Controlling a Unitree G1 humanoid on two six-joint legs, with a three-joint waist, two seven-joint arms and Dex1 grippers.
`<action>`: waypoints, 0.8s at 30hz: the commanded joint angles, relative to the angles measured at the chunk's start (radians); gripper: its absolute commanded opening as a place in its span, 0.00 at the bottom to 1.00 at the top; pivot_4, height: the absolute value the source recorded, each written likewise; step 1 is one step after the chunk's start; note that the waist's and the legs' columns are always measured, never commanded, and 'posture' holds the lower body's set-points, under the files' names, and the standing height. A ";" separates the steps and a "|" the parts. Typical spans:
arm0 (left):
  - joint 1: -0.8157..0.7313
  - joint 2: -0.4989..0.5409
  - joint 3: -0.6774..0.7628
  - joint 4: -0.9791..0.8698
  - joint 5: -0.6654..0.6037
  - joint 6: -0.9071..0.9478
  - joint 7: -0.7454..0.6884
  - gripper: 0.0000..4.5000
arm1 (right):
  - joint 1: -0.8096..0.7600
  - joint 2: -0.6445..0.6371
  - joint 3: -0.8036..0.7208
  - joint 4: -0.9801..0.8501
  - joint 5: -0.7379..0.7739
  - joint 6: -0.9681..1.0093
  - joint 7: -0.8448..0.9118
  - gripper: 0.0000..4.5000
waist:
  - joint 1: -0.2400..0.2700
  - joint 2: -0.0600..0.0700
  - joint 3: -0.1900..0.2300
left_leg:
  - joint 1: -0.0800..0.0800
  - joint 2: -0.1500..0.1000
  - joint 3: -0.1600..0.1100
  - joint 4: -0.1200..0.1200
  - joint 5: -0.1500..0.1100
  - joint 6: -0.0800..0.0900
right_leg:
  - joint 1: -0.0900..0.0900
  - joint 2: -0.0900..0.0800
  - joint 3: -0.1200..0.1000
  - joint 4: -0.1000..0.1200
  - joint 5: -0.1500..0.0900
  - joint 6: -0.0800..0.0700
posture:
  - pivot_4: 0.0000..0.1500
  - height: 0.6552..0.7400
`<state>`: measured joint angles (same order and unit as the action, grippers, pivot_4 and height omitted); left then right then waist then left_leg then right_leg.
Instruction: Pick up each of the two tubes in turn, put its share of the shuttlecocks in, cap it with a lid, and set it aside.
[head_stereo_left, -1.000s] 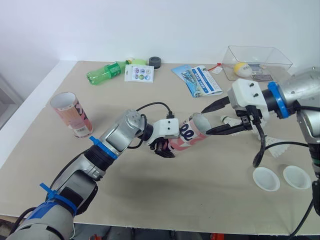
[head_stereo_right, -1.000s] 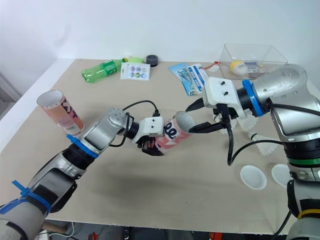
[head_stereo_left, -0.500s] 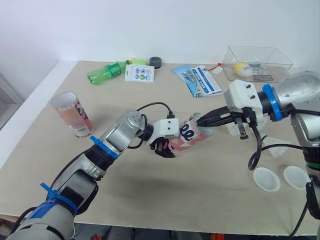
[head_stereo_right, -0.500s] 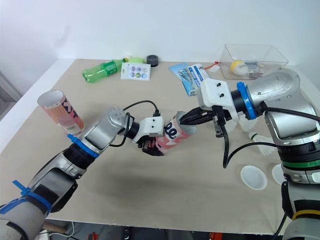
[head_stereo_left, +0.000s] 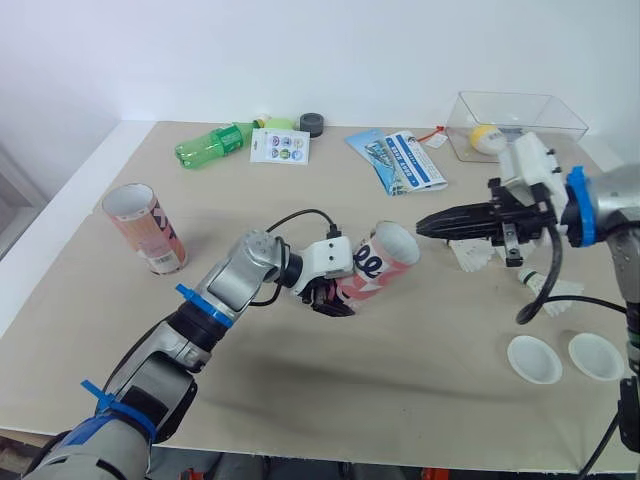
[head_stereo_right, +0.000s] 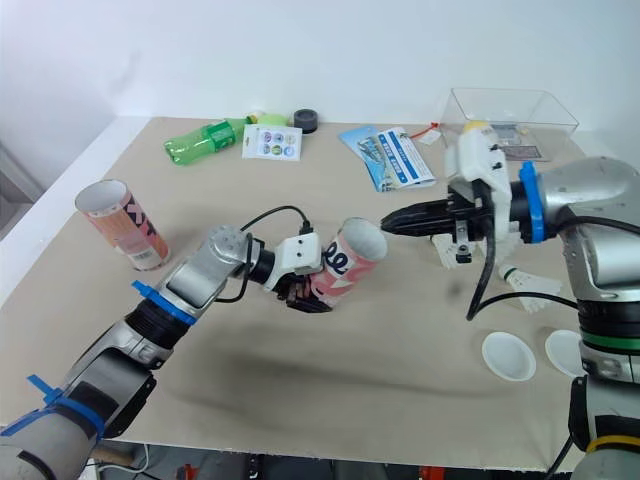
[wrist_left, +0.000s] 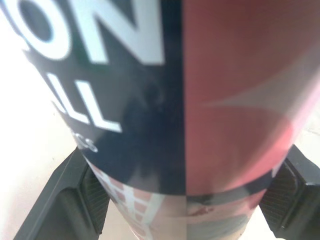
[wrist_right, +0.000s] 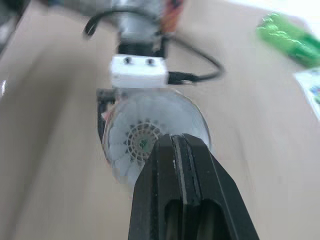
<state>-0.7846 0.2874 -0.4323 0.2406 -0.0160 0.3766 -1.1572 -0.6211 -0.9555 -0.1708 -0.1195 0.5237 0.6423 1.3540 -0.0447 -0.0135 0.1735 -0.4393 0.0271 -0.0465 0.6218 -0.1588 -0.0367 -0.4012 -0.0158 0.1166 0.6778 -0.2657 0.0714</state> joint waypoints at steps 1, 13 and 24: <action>0.049 -0.029 0.068 -0.019 -0.064 -0.100 0.033 0.79 | 0.126 0.004 -0.175 -0.117 0.103 0.104 -0.100 0.02 | 0.002 0.000 0.000 | 0.000 0.000 0.000 0.000 0.000 0.000 | 0.000 0.000 0.000 0.000 0.000 0.000 | 1.00 1.00; 0.222 -0.151 0.082 0.061 -0.072 -0.438 0.141 0.79 | 0.649 -0.221 -0.342 -0.155 0.002 0.146 -0.093 0.63 | -0.002 0.000 0.000 | 0.002 -0.001 0.001 0.005 0.000 0.000 | 0.002 0.000 0.001 0.001 -0.001 0.007 | 1.00 1.00; 0.228 -0.166 0.036 0.123 -0.008 -0.508 0.184 0.79 | 0.868 -0.335 -0.330 -0.180 -0.078 0.133 0.003 0.99 | -0.003 -0.001 0.001 | 0.002 -0.001 0.003 0.007 0.001 0.001 | 0.002 -0.001 0.003 0.000 -0.001 0.005 | 1.00 1.00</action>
<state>-0.5529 0.1279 -0.3908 0.3684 -0.0293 -0.1132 -0.9851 0.2411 -1.2710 -0.4852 -0.2799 0.4558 0.7942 1.3491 -0.0472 -0.0146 0.1740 -0.4375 0.0262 -0.0438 0.6289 -0.1578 -0.0362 -0.3991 -0.0163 0.1192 0.6775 -0.2671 0.0761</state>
